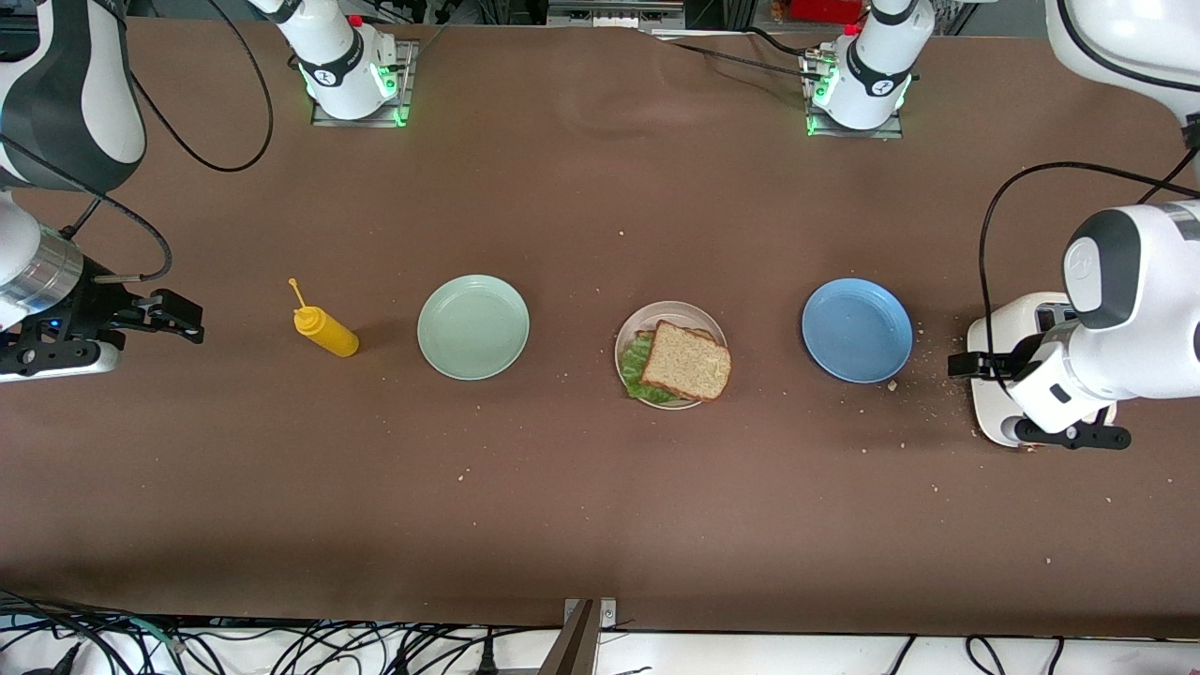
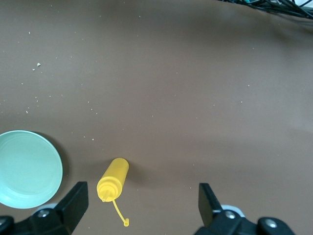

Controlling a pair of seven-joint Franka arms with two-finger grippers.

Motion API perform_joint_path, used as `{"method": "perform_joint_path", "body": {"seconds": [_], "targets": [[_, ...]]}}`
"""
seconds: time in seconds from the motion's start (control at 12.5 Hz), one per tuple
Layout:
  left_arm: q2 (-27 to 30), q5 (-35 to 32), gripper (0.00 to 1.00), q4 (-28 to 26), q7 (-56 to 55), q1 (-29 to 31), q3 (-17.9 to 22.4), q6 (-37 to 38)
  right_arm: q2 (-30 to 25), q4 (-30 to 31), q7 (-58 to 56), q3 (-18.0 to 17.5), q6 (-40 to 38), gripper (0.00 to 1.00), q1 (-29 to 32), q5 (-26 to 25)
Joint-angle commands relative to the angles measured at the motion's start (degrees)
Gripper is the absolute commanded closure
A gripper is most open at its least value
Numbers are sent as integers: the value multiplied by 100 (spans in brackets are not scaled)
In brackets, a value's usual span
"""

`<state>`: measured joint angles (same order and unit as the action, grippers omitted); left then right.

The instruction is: Make sandwich in beige plate with both arms

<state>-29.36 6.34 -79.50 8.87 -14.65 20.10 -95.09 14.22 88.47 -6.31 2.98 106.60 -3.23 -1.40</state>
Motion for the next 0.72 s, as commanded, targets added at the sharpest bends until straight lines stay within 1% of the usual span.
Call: {"method": "perform_joint_path", "body": {"seconds": [0.0,0.08,0.16,0.24,0.32,0.48,0.56,0.64], "targets": [[272,-238,0,-48,-532,-73,12,333,46,-102,-72,-52,10,0,69,-44],[508,-291,0,-48,-884,14,-41,333,28,-85,-54,-52,28,0,69,-27],[623,-309,0,-65,-1113,101,-85,333,28,-85,15,-52,19,1,69,-9],[816,-352,0,-144,-1142,181,-233,342,28,-93,86,-52,-25,1,69,0],[1053,-483,0,-293,-1125,434,-496,360,11,-102,104,-43,-51,1,77,0],[1597,-852,0,-722,-1124,970,-1268,369,2,-102,104,-43,-51,2,77,9],[1835,-1002,0,-907,-1116,1051,-1420,369,2,-102,104,-43,-60,10,86,17],[2037,-1038,0,-1014,-1107,1052,-1421,395,-7,-102,95,-43,-60,15,86,35]]}}
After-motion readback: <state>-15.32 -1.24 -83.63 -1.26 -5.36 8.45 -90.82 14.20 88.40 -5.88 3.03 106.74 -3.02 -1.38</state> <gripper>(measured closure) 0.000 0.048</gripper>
